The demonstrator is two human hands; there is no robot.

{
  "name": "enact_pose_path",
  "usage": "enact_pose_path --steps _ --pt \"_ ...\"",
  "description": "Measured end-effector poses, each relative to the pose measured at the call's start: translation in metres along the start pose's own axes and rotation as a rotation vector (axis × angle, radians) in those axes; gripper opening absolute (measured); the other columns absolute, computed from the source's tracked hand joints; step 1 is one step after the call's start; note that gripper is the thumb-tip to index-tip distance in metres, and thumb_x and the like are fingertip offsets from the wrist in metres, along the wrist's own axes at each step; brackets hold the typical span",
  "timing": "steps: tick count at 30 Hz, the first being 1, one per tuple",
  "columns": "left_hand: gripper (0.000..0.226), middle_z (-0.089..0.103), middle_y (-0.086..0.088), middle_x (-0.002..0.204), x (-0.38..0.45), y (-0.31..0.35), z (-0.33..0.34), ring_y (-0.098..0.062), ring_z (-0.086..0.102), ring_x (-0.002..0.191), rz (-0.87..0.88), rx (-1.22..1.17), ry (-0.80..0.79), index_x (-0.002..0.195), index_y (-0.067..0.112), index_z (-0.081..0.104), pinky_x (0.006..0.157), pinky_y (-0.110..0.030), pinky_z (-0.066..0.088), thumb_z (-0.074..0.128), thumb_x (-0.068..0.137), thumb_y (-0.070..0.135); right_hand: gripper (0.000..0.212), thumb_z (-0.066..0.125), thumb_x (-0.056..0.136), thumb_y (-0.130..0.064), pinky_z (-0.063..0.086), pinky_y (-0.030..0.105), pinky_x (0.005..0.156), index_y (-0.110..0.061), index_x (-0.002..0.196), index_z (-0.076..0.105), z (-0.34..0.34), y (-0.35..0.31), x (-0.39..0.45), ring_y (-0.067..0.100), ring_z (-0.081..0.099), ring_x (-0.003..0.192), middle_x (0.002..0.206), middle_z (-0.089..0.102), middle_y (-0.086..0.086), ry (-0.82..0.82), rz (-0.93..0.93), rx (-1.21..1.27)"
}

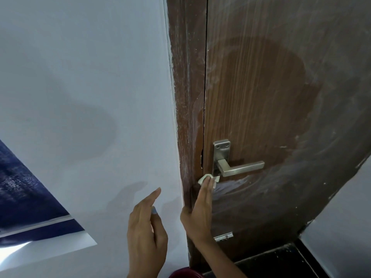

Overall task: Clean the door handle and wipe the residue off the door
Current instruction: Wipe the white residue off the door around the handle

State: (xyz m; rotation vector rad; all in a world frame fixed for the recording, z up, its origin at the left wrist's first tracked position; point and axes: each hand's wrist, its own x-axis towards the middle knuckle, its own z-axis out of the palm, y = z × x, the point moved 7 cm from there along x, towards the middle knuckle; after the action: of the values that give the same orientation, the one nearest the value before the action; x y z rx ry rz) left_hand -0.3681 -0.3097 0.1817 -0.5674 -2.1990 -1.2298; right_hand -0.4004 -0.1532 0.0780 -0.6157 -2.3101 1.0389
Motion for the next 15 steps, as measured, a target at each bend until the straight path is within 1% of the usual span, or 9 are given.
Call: enact_pose_path --steps 2,3,5,7,9,11,13,15 --pt "0.041 0.061 0.005 0.115 0.001 0.002 0.003 -0.014 0.060 0.100 0.003 -0.015 0.001 0.121 0.011 0.059 0.088 -0.023 0.045 0.032 0.091 0.020 0.108 0.069 0.075 -0.016 0.005 0.027 0.110 -0.027 0.139 -0.017 -0.001 -0.006 0.001 0.017 -0.009 0.139 0.150 -0.019 -0.006 -0.011 -0.010 -0.034" --pt "0.040 0.060 0.006 0.116 0.001 0.004 0.004 -0.011 0.058 0.103 0.007 -0.023 0.003 0.121 0.013 0.059 0.090 -0.020 0.044 0.033 0.091 0.021 0.107 0.068 0.076 -0.017 0.006 0.028 0.110 -0.027 0.138 -0.019 -0.002 -0.008 0.001 0.017 -0.010 0.139 0.149 -0.021 -0.007 -0.012 -0.014 -0.038" --pt "0.039 0.059 0.008 0.118 0.002 0.008 0.006 -0.004 0.054 0.107 0.027 -0.031 0.004 0.122 0.016 0.057 0.094 -0.013 0.041 0.033 0.092 0.021 0.105 0.066 0.078 -0.017 0.008 0.027 0.110 -0.027 0.137 -0.020 -0.002 -0.012 -0.001 0.019 -0.008 0.140 0.148 -0.021 -0.006 -0.019 -0.022 -0.043" --pt "0.039 0.059 0.010 0.117 0.002 0.012 0.011 -0.001 0.053 0.107 0.036 -0.035 -0.001 0.122 0.015 0.057 0.093 -0.014 0.041 0.033 0.093 0.022 0.102 0.065 0.079 -0.015 0.006 0.026 0.110 -0.025 0.138 -0.018 -0.003 -0.019 -0.003 0.021 -0.003 0.142 0.149 -0.019 -0.005 -0.035 -0.055 -0.049" --pt "0.038 0.057 0.013 0.118 0.004 0.015 0.014 0.004 0.051 0.108 0.042 -0.051 -0.006 0.122 0.015 0.057 0.094 -0.010 0.039 0.034 0.092 0.022 0.102 0.066 0.075 -0.009 0.007 0.027 0.110 -0.021 0.143 -0.010 -0.009 -0.035 -0.002 0.023 0.004 0.142 0.151 -0.009 -0.002 -0.020 -0.167 -0.082" --pt "0.038 0.055 0.015 0.120 0.005 0.017 0.015 0.008 0.048 0.109 0.046 -0.055 -0.007 0.122 0.015 0.057 0.095 -0.005 0.035 0.034 0.092 0.021 0.101 0.069 0.071 -0.007 0.015 0.032 0.111 -0.014 0.147 0.003 -0.017 -0.051 0.002 0.024 0.008 0.141 0.152 -0.002 0.002 0.035 -0.261 -0.106" --pt "0.038 0.056 0.014 0.121 0.004 0.015 0.013 0.006 0.049 0.110 0.048 -0.052 0.003 0.122 0.015 0.058 0.096 -0.005 0.035 0.034 0.093 0.020 0.099 0.070 0.068 -0.007 0.022 0.036 0.111 -0.010 0.147 0.010 -0.027 -0.062 0.012 0.025 0.008 0.141 0.154 0.000 0.005 0.095 -0.301 -0.105" --pt "0.038 0.057 0.014 0.120 0.002 0.012 0.009 0.006 0.051 0.111 0.043 -0.059 0.027 0.122 0.015 0.058 0.095 -0.007 0.037 0.034 0.093 0.020 0.100 0.070 0.067 -0.007 0.018 0.039 0.112 -0.008 0.147 0.010 -0.035 -0.072 0.024 0.024 0.002 0.143 0.156 0.001 0.008 0.139 -0.376 -0.133"
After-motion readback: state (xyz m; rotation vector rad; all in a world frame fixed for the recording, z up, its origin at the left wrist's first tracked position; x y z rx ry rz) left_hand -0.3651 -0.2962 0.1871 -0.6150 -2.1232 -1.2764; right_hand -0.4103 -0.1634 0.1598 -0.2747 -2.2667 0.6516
